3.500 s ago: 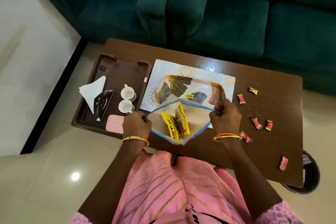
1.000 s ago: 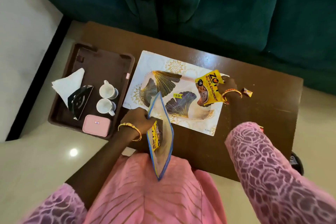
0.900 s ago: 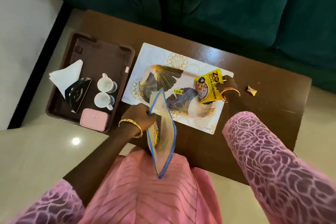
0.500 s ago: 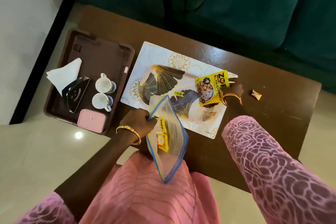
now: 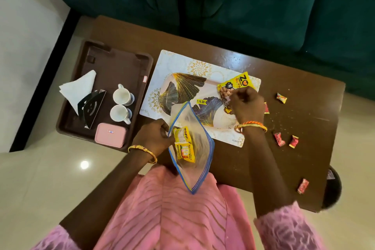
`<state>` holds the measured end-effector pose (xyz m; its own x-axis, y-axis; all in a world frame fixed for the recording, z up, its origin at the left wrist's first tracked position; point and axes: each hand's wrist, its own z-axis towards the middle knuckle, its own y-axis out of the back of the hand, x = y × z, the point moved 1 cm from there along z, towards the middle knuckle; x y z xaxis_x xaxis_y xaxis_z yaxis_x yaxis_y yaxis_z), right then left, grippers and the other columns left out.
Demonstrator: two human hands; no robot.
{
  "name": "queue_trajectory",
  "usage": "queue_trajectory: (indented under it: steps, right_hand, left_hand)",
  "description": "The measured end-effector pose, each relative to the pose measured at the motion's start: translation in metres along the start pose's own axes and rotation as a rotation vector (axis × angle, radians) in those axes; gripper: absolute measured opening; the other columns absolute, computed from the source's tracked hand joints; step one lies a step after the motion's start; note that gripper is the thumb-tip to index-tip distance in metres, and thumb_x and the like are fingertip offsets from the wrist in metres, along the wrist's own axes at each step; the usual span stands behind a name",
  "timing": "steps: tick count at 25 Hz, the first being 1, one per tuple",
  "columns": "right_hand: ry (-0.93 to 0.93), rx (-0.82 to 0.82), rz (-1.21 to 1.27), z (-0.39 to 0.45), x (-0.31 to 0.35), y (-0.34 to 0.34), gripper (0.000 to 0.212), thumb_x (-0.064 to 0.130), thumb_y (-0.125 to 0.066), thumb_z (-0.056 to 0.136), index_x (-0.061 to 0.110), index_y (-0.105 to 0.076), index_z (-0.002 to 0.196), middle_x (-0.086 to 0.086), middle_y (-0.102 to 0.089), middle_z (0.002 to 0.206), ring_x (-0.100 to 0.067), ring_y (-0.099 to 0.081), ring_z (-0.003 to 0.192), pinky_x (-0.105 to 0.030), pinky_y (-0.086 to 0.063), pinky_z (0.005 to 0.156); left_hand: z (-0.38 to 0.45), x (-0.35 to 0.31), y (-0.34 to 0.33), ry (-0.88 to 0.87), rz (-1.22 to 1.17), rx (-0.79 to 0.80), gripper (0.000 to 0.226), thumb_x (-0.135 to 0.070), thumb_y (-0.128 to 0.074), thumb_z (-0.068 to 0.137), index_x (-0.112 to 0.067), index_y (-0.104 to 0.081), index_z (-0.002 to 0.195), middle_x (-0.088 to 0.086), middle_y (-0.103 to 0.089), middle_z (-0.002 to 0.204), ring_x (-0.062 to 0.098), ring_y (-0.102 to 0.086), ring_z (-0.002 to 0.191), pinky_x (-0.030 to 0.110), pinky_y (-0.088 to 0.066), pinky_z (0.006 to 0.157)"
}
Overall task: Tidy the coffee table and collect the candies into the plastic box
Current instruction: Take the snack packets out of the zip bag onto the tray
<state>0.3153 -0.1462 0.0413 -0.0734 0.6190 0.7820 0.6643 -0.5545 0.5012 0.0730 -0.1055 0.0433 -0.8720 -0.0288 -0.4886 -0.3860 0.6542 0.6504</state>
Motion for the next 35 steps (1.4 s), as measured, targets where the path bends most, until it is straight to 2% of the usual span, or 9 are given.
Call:
queue_trajectory:
  steps: [4,8,12,16,20,23,26,30,35]
  right_hand:
    - [0.121,0.348,-0.056,-0.104,0.017,-0.010,0.012,0.004,-0.062,0.076,0.016,-0.063,0.072,-0.014,-0.068,0.067,-0.034,-0.069,0.069,-0.046,-0.057,0.072]
    - [-0.067,0.645,-0.547,-0.145,-0.014,-0.059,0.026,0.018,-0.058,0.083,0.006,-0.059,0.107,-0.023,-0.066,0.109,-0.039,-0.063,0.101,-0.043,-0.051,0.090]
    - [-0.402,0.603,-0.550,-0.136,-0.057,-0.103,0.056,0.021,-0.059,0.085,-0.003,-0.032,0.129,-0.022,-0.049,0.133,-0.034,-0.050,0.123,-0.037,-0.042,0.097]
    - [-0.554,0.408,-0.281,-0.131,-0.070,-0.127,0.049,0.021,-0.056,0.087,0.008,-0.036,0.130,-0.012,-0.048,0.138,-0.027,-0.048,0.126,-0.038,-0.039,0.106]
    - [-0.656,0.493,-0.048,-0.130,-0.076,-0.127,0.040,0.002,-0.044,0.092,-0.010,-0.039,0.129,-0.024,-0.044,0.140,-0.032,-0.047,0.127,-0.025,-0.048,0.077]
    - [-0.690,0.519,0.059,-0.134,-0.075,-0.129,0.036,-0.003,-0.037,0.093,-0.007,-0.043,0.129,-0.024,-0.044,0.140,-0.029,-0.051,0.124,-0.034,-0.046,0.094]
    - [-0.595,0.467,-0.023,-0.143,-0.065,-0.138,0.019,0.006,-0.045,0.093,0.003,-0.059,0.106,-0.019,-0.056,0.121,-0.010,-0.067,0.089,-0.024,-0.053,0.077]
    - [-0.427,0.306,-0.298,-0.152,-0.043,-0.132,0.031,0.020,-0.061,0.083,-0.002,-0.060,0.105,-0.022,-0.064,0.113,-0.035,-0.061,0.106,-0.036,-0.049,0.085]
    - [-0.100,0.306,-0.479,-0.176,-0.001,-0.084,0.052,0.051,-0.058,0.080,0.009,-0.046,0.053,-0.021,-0.054,0.068,-0.038,-0.061,0.087,-0.028,-0.034,0.063]
  left_hand:
    - [-0.015,0.010,0.003,-0.063,-0.053,-0.081,0.023,-0.011,-0.072,0.067,-0.019,-0.052,0.073,-0.012,-0.047,0.051,0.019,-0.050,0.060,0.027,-0.040,0.063]
    - [-0.033,0.021,0.002,-0.092,-0.049,-0.106,0.024,-0.009,-0.069,0.069,-0.009,-0.060,0.090,-0.003,-0.056,0.057,0.026,-0.060,0.070,0.030,-0.044,0.066]
    - [-0.048,0.034,-0.003,-0.096,-0.069,-0.114,0.023,-0.009,-0.069,0.069,-0.008,-0.059,0.090,0.002,-0.058,0.062,0.031,-0.064,0.077,0.032,-0.048,0.069]
    - [-0.055,0.044,-0.004,-0.079,-0.114,-0.108,0.020,-0.007,-0.069,0.068,-0.007,-0.060,0.086,0.009,-0.066,0.066,0.030,-0.065,0.075,0.029,-0.047,0.068]
    - [-0.058,0.050,-0.003,-0.071,-0.148,-0.113,0.020,-0.005,-0.068,0.068,-0.006,-0.061,0.086,0.005,-0.060,0.063,0.030,-0.064,0.074,0.031,-0.049,0.069]
    - [-0.057,0.053,0.000,-0.078,-0.151,-0.121,0.022,-0.006,-0.069,0.068,-0.003,-0.060,0.088,0.012,-0.065,0.070,0.030,-0.063,0.074,0.031,-0.048,0.069]
    - [-0.057,0.055,0.000,-0.065,-0.163,-0.118,0.024,-0.006,-0.069,0.070,-0.003,-0.061,0.092,0.013,-0.065,0.072,0.029,-0.063,0.076,0.025,-0.043,0.067]
    - [-0.054,0.053,0.000,-0.046,-0.191,-0.130,0.029,-0.006,-0.070,0.071,-0.001,-0.060,0.097,0.017,-0.068,0.079,0.031,-0.063,0.080,0.024,-0.041,0.068]
    - [-0.052,0.050,0.001,-0.046,-0.212,-0.133,0.033,-0.004,-0.069,0.071,0.000,-0.059,0.102,0.018,-0.072,0.092,0.030,-0.067,0.085,0.022,-0.042,0.068]
